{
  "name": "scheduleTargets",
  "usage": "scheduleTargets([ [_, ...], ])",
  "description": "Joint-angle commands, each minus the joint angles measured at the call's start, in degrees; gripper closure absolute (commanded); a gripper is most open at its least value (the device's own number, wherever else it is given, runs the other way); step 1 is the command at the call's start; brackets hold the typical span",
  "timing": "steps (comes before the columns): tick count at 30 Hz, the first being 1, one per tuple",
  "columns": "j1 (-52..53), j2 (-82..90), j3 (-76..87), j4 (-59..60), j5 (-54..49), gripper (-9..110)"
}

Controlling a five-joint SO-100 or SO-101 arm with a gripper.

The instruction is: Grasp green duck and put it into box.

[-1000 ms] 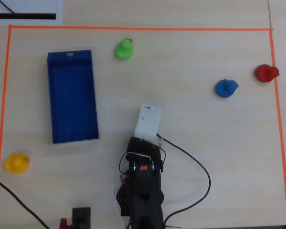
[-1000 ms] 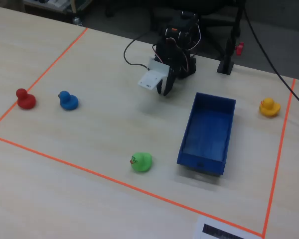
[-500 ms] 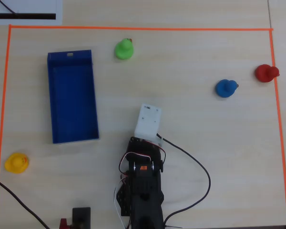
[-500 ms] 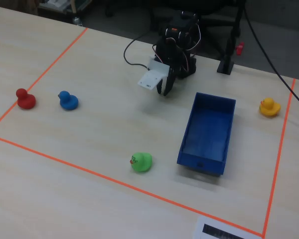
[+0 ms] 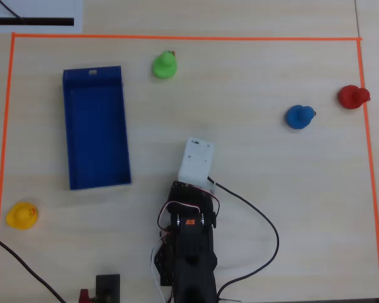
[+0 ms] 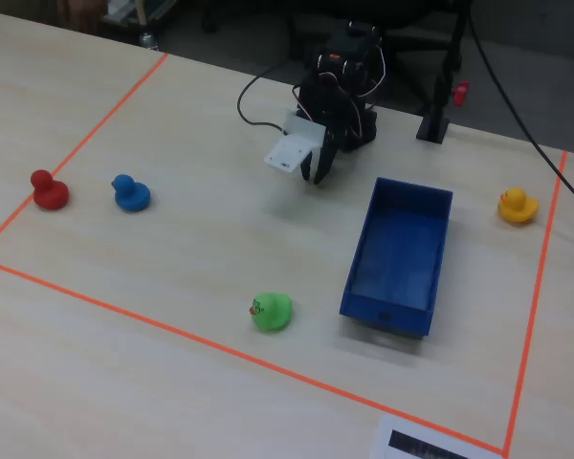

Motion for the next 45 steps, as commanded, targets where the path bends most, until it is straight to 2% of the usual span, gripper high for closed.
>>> scheduleTargets([
  [1,0.35,-0.88,-0.26,1.14,0.62,96],
  [45,-1.05,-0.79,-0.26,1.14,0.18,96],
])
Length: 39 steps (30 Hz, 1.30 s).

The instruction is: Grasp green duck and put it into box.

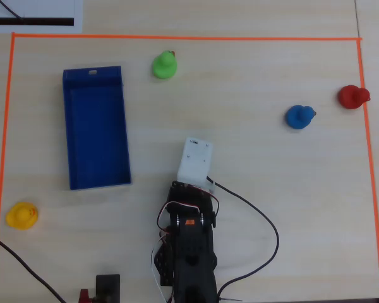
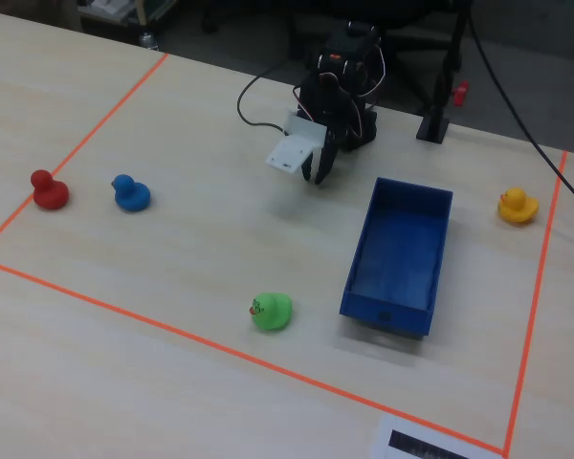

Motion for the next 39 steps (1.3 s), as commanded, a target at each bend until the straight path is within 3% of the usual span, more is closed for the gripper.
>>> scheduleTargets([
  [1,-0.26,-0.79,-0.26,1.14,0.18,96],
  [14,0.26,-0.79,-0.26,0.97,-2.64,101],
  [17,1.49,-4.22,-1.76,-8.35,-0.53,100],
  [20,5.36,-16.08,-8.7,-20.39,-1.23,90],
  [29,6.24,-53.17,-38.32,-36.39,-0.09,69],
  [39,4.66,-69.08,-47.99,-58.36,-0.26,68],
])
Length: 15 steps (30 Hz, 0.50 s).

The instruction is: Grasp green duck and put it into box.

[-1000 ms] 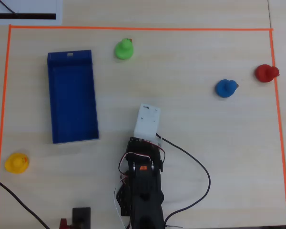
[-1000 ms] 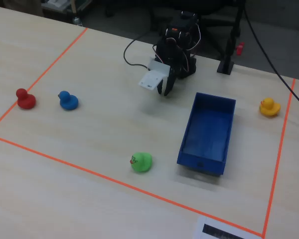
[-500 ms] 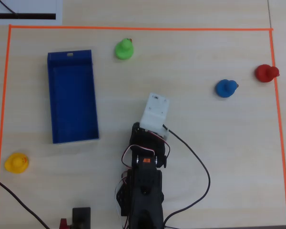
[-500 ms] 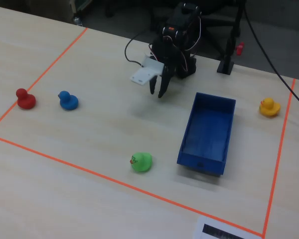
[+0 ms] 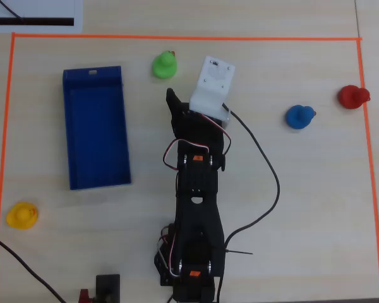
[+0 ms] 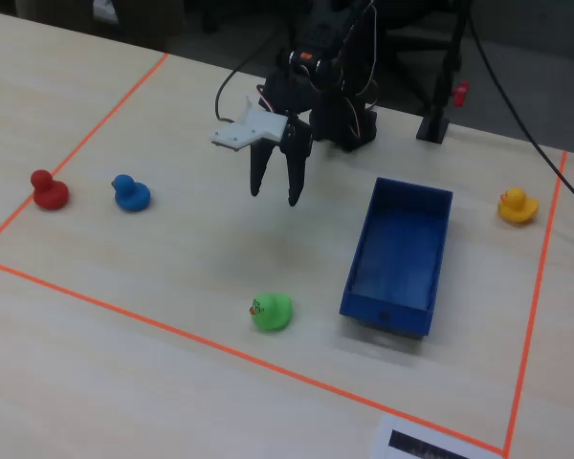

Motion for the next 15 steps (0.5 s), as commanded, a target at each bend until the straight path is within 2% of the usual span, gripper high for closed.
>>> scheduleTargets([
  [1,-0.53,-5.01,-4.75,-10.63,-1.49,69],
  [8,-3.69,-22.24,-12.3,-19.86,-3.69,70],
  [15,-5.71,-37.44,-22.06,-23.82,-4.75,71],
])
